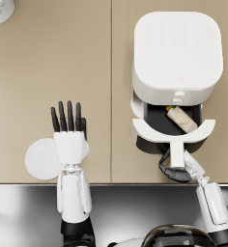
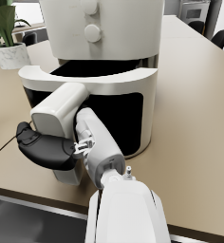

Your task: Pick up the chicken rolls and place it into the air fryer

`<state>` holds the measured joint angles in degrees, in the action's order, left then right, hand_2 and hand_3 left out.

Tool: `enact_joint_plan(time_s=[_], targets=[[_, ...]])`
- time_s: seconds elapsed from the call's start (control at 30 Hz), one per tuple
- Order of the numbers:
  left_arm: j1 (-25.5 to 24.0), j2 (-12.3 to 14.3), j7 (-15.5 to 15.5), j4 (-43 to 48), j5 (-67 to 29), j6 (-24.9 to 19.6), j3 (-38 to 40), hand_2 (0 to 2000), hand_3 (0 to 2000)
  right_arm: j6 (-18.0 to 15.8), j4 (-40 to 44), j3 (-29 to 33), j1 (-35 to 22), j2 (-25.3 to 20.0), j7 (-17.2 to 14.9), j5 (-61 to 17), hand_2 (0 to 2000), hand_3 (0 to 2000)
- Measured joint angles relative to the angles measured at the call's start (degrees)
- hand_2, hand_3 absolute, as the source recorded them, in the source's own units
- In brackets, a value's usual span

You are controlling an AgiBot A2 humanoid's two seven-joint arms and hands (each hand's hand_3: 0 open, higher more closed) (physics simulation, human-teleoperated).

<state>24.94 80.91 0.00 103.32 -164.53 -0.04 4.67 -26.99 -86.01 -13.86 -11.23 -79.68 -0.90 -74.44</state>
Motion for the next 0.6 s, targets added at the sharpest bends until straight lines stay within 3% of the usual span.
enact_joint_plan(time_s=[0.13, 0.3, 0.6], targets=[[-1.49, 0.0, 0.0, 0.24, 0.0, 0.0, 3.89, 0, 0, 4.75, 2.59, -7.58, -5.78, 6.98, 0.66, 0.12, 2000, 2000], [-2.81, -0.08, 0.0, 1.57, 0.0, 0.01, 7.0, 0, 0, 7.4, 8.18, -17.89, -15.7, 13.63, 1.48, 0.23, 2000, 2000], [-4.02, -0.53, 0.0, 2.56, 0.0, 0.02, 8.25, 0, 0, 12.14, 22.62, -32.93, -32.36, 15.01, 2.75, 0.32, 2000, 2000]])
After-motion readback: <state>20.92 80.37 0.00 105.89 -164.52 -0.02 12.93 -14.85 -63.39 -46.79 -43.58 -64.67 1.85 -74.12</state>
